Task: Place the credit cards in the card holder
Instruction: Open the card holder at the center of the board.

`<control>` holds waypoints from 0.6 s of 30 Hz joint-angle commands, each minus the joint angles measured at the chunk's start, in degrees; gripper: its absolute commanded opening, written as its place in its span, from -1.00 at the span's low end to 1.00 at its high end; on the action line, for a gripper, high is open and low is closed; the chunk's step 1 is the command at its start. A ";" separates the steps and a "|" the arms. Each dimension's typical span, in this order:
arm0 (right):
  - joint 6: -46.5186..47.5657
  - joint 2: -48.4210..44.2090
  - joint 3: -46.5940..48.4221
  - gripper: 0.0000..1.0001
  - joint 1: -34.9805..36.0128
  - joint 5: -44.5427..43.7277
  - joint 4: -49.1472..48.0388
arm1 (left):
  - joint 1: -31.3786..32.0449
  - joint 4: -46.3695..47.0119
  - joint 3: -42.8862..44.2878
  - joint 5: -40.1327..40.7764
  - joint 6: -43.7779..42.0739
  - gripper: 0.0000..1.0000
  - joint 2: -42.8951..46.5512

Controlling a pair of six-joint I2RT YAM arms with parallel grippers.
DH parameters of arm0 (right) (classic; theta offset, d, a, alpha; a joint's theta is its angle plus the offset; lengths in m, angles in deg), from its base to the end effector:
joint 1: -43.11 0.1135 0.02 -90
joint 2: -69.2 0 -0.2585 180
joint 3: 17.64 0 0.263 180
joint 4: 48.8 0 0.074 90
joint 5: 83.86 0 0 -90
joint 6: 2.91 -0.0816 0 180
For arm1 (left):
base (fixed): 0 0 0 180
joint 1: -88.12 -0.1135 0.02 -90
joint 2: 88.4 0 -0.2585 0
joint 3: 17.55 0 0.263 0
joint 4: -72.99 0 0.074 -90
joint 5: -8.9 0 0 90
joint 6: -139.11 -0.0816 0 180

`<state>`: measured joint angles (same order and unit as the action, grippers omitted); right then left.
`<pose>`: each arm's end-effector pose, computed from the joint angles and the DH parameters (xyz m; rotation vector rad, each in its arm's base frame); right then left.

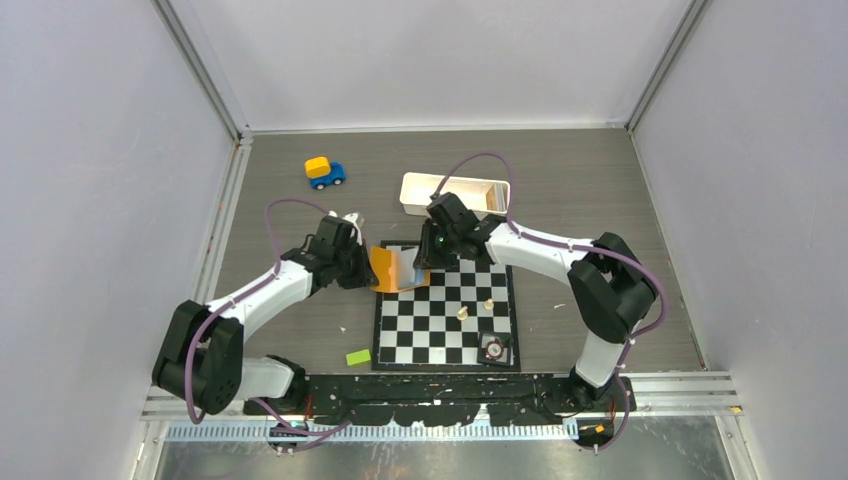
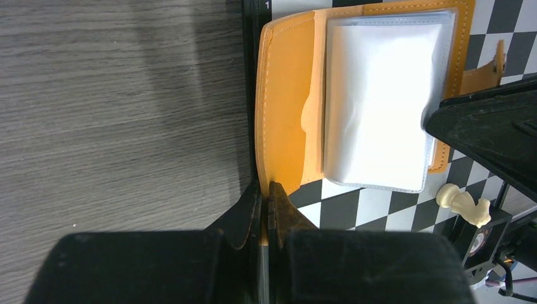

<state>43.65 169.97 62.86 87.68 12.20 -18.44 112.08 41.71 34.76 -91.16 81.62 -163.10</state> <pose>0.2885 0.2963 0.1564 -0.0754 2.6173 0.7503 0.2559 -0.1293 0.1383 -0.1189 2.5967 -0.6048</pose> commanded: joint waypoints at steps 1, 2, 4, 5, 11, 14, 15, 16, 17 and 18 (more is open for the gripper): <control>-0.52 0.78 0.50 -0.47 0.38 3.01 -4.64 | -0.15 -0.68 0.62 -0.82 -1.15 -1.00 -0.73; -0.50 1.01 0.65 -0.48 0.37 3.13 -4.84 | -0.15 -0.57 0.55 -0.96 -1.15 -1.00 -0.72; -0.42 1.46 1.05 -0.49 0.33 3.25 -4.82 | -0.10 -0.18 0.49 -1.45 -1.25 -1.00 -0.73; -0.37 1.71 1.14 -0.49 0.31 3.25 -4.79 | -0.10 -0.04 0.44 -1.73 -1.35 -1.00 -0.72; -0.78 2.85 1.33 -0.49 0.42 5.74 -6.66 | -0.15 1.69 0.34 -3.87 -1.41 -1.00 -1.27; -1.25 2.49 1.33 -0.48 0.42 8.01 -8.57 | -0.15 2.03 0.50 -4.48 -1.61 -1.00 -1.48; -1.33 2.31 1.33 -0.45 0.38 8.56 -9.18 | -0.15 2.08 0.52 -4.46 -1.68 -1.00 -1.56; -1.38 2.08 1.26 -0.42 0.42 9.06 -9.79 | -0.15 2.06 0.65 -4.44 -1.72 -1.00 -1.51; -1.38 1.88 1.25 -0.38 0.47 9.39 -10.25 | -0.15 2.12 0.62 -4.44 -1.75 -1.00 -1.53; -1.45 1.74 1.25 -0.36 0.47 9.59 -10.48 | -0.15 2.13 0.69 -4.29 -1.78 -1.00 -1.51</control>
<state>42.97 172.70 62.86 87.68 18.74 -24.21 111.99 42.57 34.76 -93.65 81.36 -164.15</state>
